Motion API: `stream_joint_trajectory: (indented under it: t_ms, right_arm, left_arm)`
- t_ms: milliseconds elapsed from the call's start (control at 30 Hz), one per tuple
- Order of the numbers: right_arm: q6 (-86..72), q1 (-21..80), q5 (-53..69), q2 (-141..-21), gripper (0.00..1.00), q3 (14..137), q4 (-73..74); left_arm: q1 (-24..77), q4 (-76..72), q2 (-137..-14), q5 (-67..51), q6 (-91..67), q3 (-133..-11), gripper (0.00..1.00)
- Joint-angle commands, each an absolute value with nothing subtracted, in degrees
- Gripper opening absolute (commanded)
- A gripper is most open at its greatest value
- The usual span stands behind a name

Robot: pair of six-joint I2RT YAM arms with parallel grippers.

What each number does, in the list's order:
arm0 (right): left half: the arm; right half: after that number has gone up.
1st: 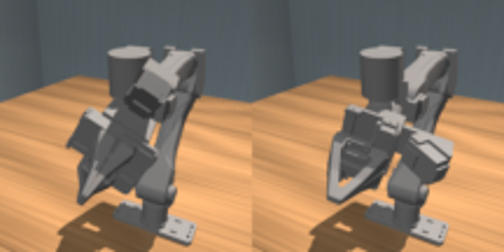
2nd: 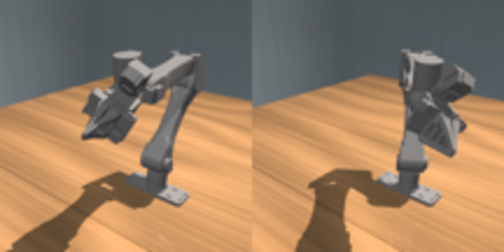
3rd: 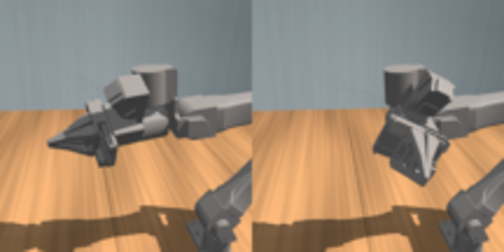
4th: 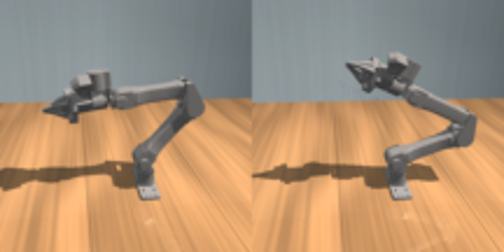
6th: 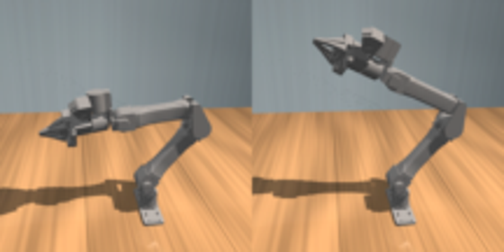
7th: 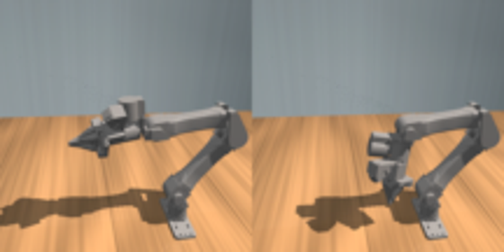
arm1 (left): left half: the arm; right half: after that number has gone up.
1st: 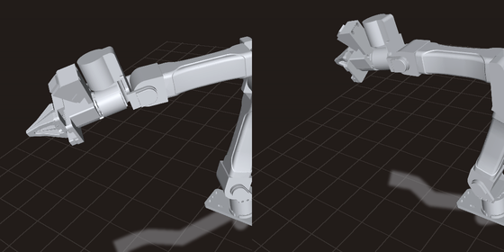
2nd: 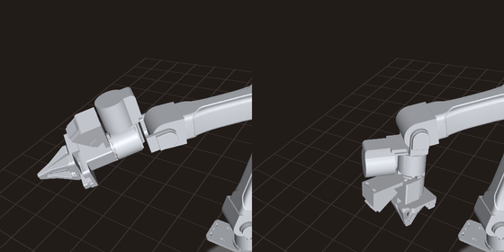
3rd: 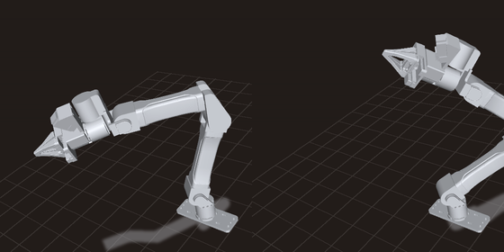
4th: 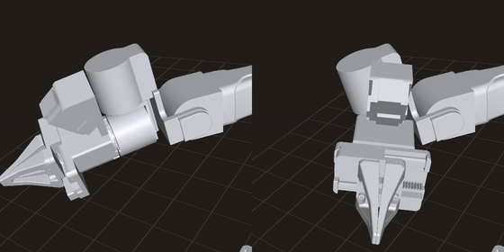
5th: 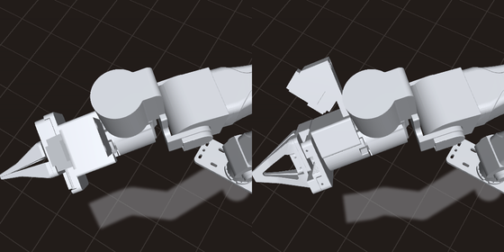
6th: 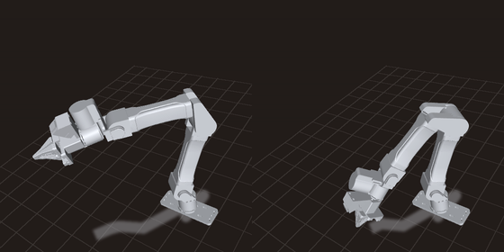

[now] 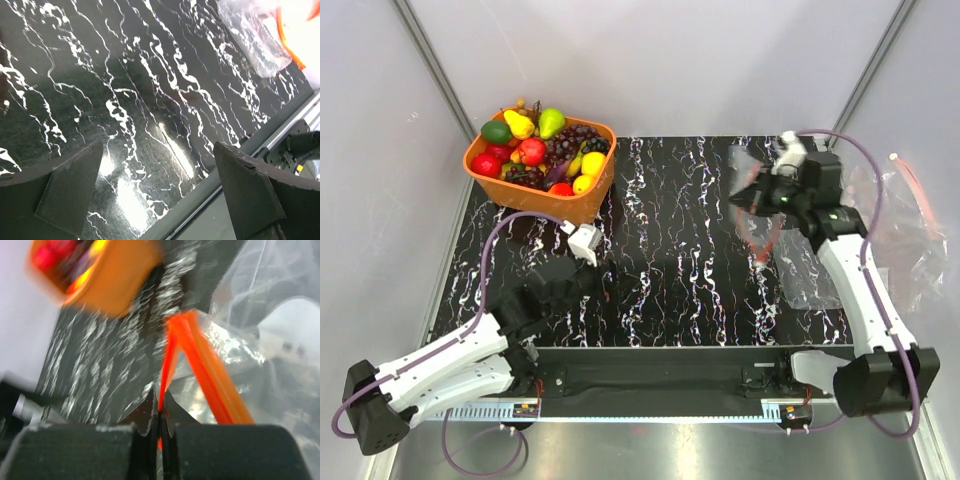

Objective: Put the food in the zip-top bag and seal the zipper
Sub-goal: Pick up the zipper food storage bag at the center of the board.

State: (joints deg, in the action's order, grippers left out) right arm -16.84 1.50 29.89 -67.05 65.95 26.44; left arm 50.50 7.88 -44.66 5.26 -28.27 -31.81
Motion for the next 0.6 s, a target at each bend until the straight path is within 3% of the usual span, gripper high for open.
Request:
stream_joint_trajectory:
  t_ms: [0,200,567]
  right_arm:
    - [-10.5,9.3,38.5,-69.6,0.00,71.2,27.7]
    - [-16.9,18.9,33.4,-72.3,0.00,71.7,21.8]
    - [-46.8,32.2,-1.5,-71.1,0.00,66.7,12.5]
  left_arm:
    - [50.4,7.9,-43.1,8.9,-26.7,-37.4,0.99]
    - [50.4,9.1,-43.2,9.1,-26.4,-40.0,0.99]
    - [50.4,1.8,-48.2,0.7,-25.0,-41.3,0.99]
